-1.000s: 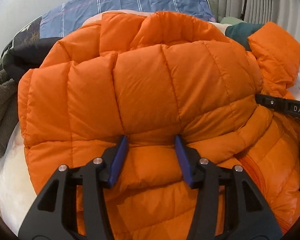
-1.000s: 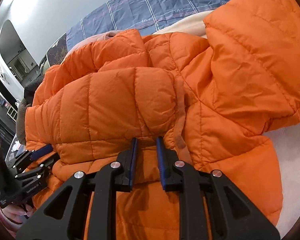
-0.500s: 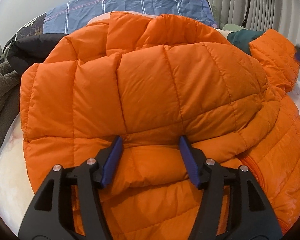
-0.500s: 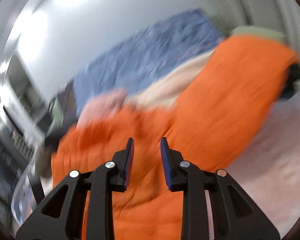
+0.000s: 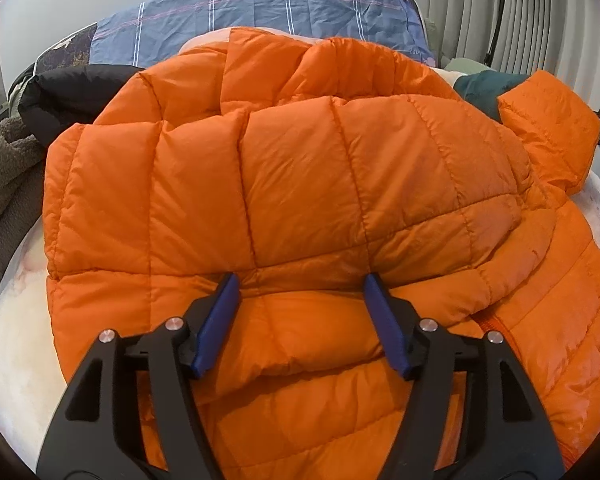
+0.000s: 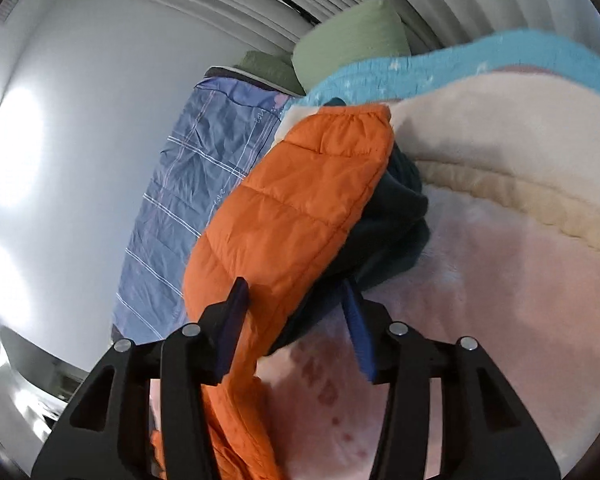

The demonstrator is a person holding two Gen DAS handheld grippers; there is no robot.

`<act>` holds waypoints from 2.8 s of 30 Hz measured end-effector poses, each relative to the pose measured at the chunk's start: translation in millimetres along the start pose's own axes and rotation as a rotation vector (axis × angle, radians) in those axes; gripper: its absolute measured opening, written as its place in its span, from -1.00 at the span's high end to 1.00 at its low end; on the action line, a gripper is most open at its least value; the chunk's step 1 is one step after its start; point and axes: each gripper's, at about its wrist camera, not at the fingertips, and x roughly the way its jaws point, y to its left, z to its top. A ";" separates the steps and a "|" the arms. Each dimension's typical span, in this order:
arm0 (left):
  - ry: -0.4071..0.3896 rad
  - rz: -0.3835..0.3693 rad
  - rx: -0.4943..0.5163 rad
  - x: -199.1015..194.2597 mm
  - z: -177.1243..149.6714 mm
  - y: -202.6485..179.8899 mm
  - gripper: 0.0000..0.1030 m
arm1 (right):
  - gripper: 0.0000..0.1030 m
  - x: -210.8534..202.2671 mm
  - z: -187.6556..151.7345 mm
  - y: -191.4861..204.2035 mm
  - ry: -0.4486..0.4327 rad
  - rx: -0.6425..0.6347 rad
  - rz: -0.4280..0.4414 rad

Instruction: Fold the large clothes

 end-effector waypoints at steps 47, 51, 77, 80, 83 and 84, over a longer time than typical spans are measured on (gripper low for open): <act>-0.206 -0.220 -0.187 -84.2 -12.9 46.3 -0.73 | -0.29 69.8 -308.9 155.2 0.638 -0.505 0.300; -0.208 -0.208 -0.183 -92.4 -20.5 55.9 -0.74 | -0.29 44.1 -337.0 211.5 0.648 -0.660 0.525; -0.135 0.052 -0.011 -83.2 33.4 76.7 0.70 | -0.31 19.4 -300.5 143.7 0.207 -0.912 0.060; -0.017 0.127 -0.026 -42.0 9.6 93.3 0.47 | -0.30 42.0 -313.0 137.6 0.221 -0.973 -0.057; -0.024 0.141 -0.070 -40.3 -0.4 95.9 0.05 | -0.11 67.8 -321.7 121.3 0.292 -0.964 -0.168; -0.039 0.141 -0.069 -46.0 0.8 93.8 -0.02 | -0.09 68.3 -320.2 118.6 0.297 -0.947 -0.170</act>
